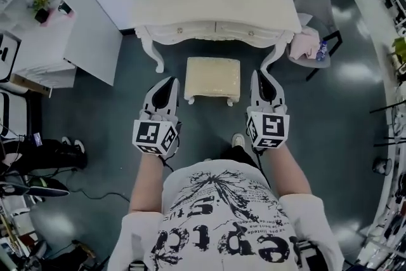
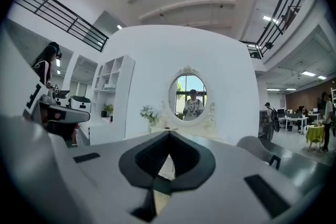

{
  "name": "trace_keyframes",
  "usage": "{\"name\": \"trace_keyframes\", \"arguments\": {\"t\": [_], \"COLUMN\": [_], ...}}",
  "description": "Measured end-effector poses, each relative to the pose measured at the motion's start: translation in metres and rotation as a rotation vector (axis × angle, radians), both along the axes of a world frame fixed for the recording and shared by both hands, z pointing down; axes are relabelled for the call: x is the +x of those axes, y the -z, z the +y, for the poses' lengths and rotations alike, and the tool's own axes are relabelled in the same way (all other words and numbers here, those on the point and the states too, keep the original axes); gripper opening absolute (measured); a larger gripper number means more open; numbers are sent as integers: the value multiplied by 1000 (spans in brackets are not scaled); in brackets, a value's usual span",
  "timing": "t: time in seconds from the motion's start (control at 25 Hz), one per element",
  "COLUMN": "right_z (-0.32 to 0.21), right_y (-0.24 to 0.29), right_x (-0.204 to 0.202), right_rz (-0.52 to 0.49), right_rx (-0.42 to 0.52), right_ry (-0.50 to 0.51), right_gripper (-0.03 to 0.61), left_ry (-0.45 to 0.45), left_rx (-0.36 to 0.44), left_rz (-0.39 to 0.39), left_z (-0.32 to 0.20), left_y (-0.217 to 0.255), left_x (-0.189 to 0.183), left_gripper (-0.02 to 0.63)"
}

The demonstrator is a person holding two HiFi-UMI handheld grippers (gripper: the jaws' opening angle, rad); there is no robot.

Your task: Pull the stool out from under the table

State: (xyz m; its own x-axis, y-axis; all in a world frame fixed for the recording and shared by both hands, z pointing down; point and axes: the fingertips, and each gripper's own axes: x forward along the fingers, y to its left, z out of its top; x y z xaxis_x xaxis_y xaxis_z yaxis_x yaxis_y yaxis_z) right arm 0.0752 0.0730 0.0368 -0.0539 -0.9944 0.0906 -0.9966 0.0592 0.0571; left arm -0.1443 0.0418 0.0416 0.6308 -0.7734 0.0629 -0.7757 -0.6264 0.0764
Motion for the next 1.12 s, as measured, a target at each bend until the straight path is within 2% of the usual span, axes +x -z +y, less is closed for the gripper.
{"name": "trace_keyframes", "arguments": {"t": [0.16, 0.32, 0.52, 0.76, 0.88, 1.12], "right_z": [16, 22, 29, 39, 43, 43], "right_y": [21, 30, 42, 41, 39, 41], "right_x": [-7, -8, -16, -19, -19, -24], "right_rz": [-28, -13, 21, -1, -26, 9], "right_rx": [40, 65, 88, 98, 91, 89], "right_ry": [-8, -24, -7, 16, 16, 22], "right_gripper": [15, 15, 15, 15, 15, 15], "left_ry": [-21, -36, -49, -41, -52, -54], "left_rx": [55, 93, 95, 120, 109, 94], "left_rz": [-2, 6, 50, 20, 31, 30], "left_z": [4, 9, 11, 17, 24, 26], "left_y": [28, 45, 57, 57, 55, 52], "left_x": [3, 7, 8, 7, 10, 8], "left_gripper": [17, 17, 17, 17, 17, 17]}}
